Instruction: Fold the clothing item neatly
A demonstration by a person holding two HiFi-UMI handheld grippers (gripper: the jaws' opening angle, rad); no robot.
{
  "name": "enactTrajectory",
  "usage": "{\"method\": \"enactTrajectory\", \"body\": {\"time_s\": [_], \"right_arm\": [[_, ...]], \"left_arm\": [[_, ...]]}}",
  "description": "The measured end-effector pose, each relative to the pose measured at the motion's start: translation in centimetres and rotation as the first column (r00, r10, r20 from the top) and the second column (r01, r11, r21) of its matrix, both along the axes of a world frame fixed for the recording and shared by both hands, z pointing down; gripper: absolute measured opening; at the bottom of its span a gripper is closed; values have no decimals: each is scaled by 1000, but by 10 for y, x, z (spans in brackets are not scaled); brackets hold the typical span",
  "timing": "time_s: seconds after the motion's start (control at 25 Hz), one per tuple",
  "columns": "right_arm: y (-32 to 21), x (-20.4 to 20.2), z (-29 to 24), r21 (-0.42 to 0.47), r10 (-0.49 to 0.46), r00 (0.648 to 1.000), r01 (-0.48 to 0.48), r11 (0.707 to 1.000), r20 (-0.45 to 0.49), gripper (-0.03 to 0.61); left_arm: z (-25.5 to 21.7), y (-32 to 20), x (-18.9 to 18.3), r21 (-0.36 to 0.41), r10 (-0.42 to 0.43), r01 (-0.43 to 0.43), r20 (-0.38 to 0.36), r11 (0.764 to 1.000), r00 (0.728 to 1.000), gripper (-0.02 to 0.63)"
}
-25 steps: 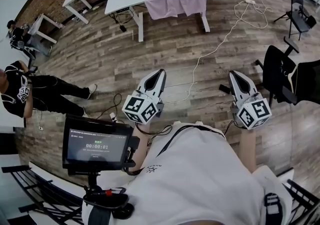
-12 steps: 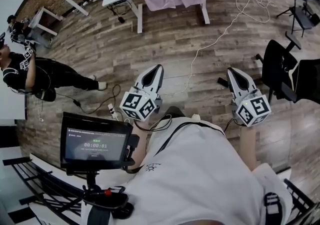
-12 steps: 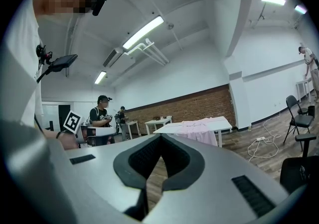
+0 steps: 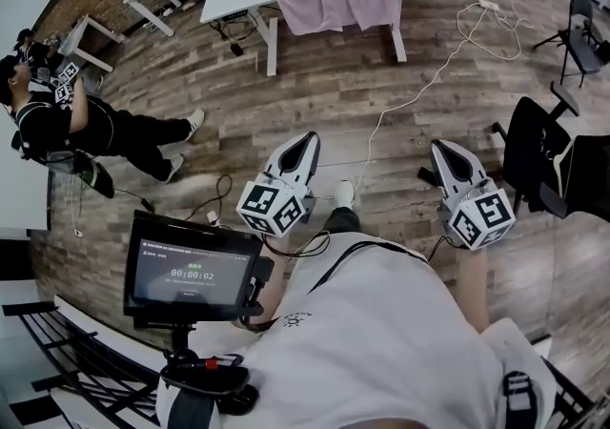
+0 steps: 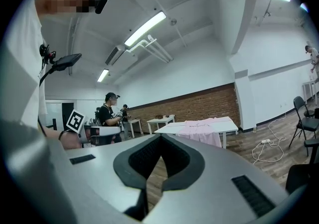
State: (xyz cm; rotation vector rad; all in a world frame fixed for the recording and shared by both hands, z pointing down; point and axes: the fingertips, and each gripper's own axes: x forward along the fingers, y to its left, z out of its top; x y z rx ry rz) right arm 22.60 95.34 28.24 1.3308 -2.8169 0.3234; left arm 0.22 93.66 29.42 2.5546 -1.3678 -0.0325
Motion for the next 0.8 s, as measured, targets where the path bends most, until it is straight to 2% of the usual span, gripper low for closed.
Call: {"method": "enactTrajectory", "body": {"time_s": [0.12,0.44,0.6,0.8], "right_arm": [[-24,-7,0,-11,4,1000,-3,1000,21,2],[-121,-42,-17,2,47,999,-47,999,-10,2],[-169,-63,-19,1,86,996,-86,996,-10,2],[-236,-95,-13,-1,95,995,-95,995,-28,2]], "left_arm": [[4,-29,-3,0,15,-15,0,1000,1000,2],[1,-128,-30,-14,89,-89,-7,996,996,2],[-7,-181,-55,10,113,-113,-9,994,994,2],[4,-250,-86,-7,122,-123,-16,992,992,2]]}}
